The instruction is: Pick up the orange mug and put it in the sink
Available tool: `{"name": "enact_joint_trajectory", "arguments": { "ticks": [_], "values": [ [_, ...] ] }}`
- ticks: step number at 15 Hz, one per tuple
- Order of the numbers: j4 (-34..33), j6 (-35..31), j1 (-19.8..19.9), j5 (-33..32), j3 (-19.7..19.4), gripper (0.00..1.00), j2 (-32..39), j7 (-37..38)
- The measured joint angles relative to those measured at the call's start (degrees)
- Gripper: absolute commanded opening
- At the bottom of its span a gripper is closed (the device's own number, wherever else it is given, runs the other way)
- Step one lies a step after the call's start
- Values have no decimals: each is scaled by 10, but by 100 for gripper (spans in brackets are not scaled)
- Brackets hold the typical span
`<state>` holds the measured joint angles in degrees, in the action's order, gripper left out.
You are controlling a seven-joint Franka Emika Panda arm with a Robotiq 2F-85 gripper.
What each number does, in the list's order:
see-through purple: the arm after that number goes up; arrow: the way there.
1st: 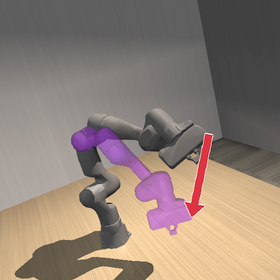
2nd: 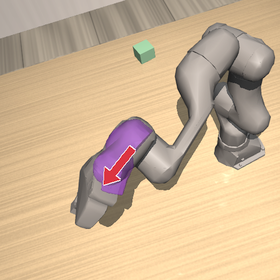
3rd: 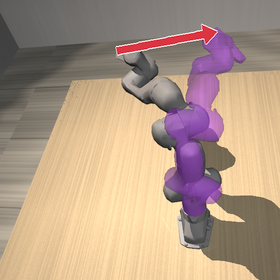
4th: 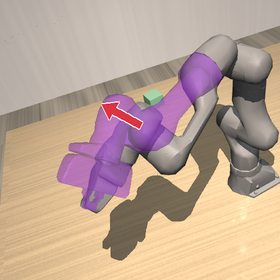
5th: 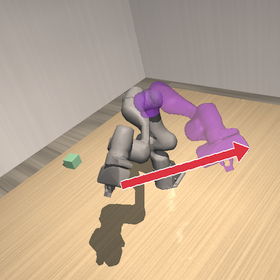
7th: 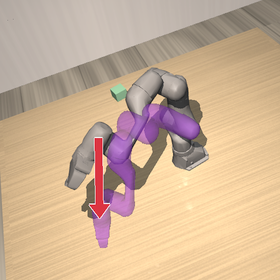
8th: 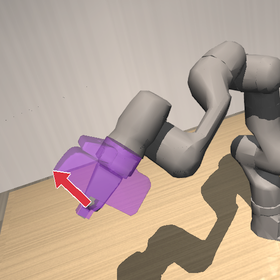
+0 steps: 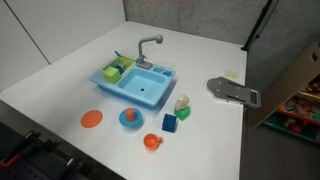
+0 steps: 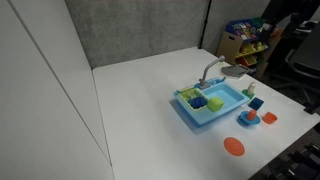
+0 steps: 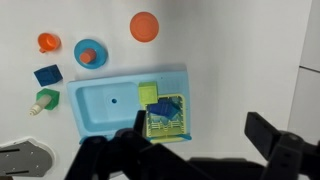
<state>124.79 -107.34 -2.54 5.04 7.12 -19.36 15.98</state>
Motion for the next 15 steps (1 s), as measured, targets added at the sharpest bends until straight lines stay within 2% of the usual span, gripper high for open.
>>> {"name": "enact_joint_trajectory", "arguments": {
  "ticks": [6, 11, 15],
  "values": [
    [10, -28, 14, -7, -53, 100, 30, -96],
    [74, -93, 36, -52, -66, 100, 55, -102],
    [122, -142, 48, -64, -78, 100, 82, -102]
  ]
}}
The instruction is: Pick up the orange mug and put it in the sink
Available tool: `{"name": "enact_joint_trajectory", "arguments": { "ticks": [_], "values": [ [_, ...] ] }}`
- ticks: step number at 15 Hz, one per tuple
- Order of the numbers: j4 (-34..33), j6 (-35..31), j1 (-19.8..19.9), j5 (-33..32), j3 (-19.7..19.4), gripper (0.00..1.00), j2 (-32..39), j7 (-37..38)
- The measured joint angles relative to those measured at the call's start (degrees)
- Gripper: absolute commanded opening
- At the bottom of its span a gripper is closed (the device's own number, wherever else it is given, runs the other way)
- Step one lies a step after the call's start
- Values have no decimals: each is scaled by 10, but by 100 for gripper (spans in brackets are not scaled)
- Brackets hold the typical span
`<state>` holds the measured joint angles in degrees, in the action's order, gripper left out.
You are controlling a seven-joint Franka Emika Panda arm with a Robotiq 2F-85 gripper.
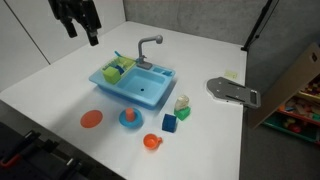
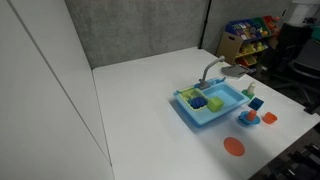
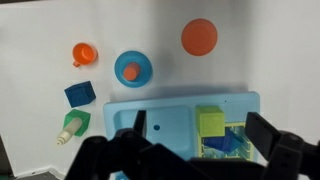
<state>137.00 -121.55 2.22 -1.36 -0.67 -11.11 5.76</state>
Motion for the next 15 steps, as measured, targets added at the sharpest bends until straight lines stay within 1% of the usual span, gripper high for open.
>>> {"name": "enact_joint_trajectory", "arguments": {
  "ticks": [3, 11, 15],
  "values": [
    [13, -9, 7, -2, -6, 100, 19, 1],
    [13, -10, 5, 0, -7, 100, 25, -1],
    [22, -49, 8, 9, -23, 100, 51, -30]
  ]
}}
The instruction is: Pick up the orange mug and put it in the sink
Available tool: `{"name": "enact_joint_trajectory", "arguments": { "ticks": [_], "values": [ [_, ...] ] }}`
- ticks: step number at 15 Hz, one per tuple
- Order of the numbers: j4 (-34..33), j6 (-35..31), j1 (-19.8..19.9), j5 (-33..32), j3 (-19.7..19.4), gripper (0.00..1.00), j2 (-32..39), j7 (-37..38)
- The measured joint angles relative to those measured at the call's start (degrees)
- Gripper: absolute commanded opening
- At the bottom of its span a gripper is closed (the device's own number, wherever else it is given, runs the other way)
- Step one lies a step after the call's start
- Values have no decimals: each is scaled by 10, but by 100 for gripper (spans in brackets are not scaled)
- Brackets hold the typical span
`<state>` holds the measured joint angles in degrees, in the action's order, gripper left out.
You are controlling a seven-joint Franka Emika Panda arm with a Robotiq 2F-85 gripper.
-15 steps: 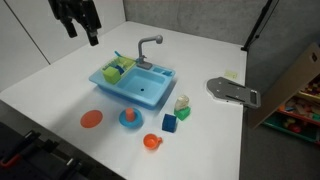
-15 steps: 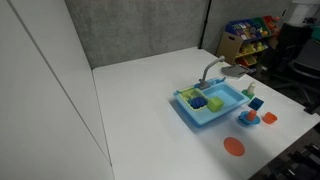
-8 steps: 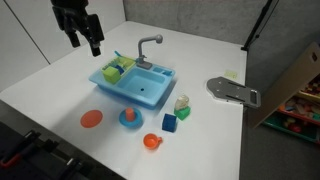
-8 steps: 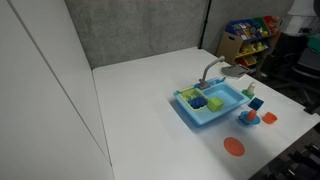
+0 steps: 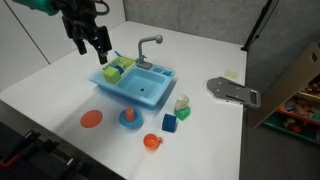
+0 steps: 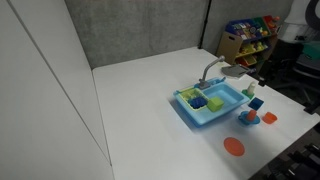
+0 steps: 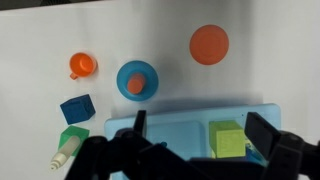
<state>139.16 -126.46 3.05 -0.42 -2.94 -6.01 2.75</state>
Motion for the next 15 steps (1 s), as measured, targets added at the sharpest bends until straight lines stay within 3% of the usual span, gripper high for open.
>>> {"name": "enact_joint_trajectory", "arguments": {
  "ticks": [15],
  "values": [
    [37, -213, 50, 2, -50, 100, 177, -44]
  ]
}}
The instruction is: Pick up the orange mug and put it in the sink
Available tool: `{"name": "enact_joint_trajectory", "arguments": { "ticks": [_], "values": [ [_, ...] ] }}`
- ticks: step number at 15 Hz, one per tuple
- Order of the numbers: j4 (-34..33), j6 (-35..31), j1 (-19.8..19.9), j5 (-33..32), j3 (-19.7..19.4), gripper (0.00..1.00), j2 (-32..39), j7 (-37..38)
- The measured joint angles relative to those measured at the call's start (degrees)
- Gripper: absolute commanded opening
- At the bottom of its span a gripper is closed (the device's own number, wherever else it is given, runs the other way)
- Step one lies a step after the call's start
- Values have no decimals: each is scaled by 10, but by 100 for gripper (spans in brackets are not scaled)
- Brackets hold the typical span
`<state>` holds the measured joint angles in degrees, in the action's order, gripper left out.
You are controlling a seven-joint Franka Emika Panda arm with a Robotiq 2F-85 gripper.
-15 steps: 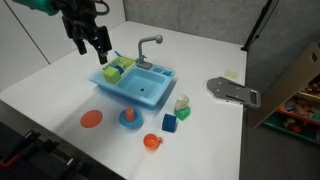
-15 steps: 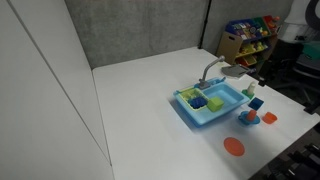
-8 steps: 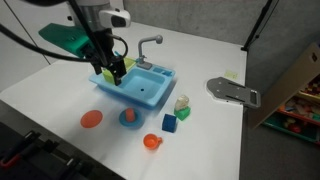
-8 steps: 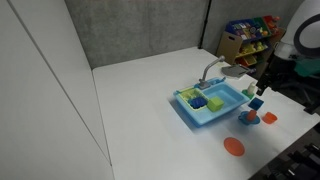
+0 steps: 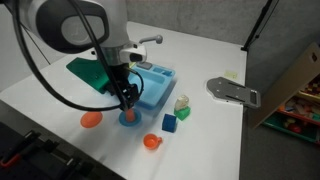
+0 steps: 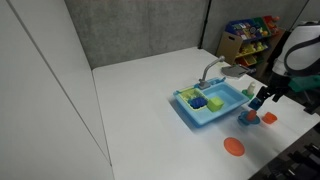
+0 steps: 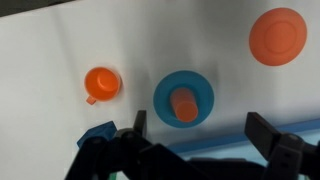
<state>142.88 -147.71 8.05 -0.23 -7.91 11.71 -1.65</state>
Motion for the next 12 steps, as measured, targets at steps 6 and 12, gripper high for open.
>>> {"name": "enact_joint_trajectory", "arguments": {
  "ticks": [6, 12],
  "values": [
    [0, -70, 7, 0, 0, 100, 69, -12],
    [-5, -114, 5, 0, 15, 100, 107, -13]
  ]
}}
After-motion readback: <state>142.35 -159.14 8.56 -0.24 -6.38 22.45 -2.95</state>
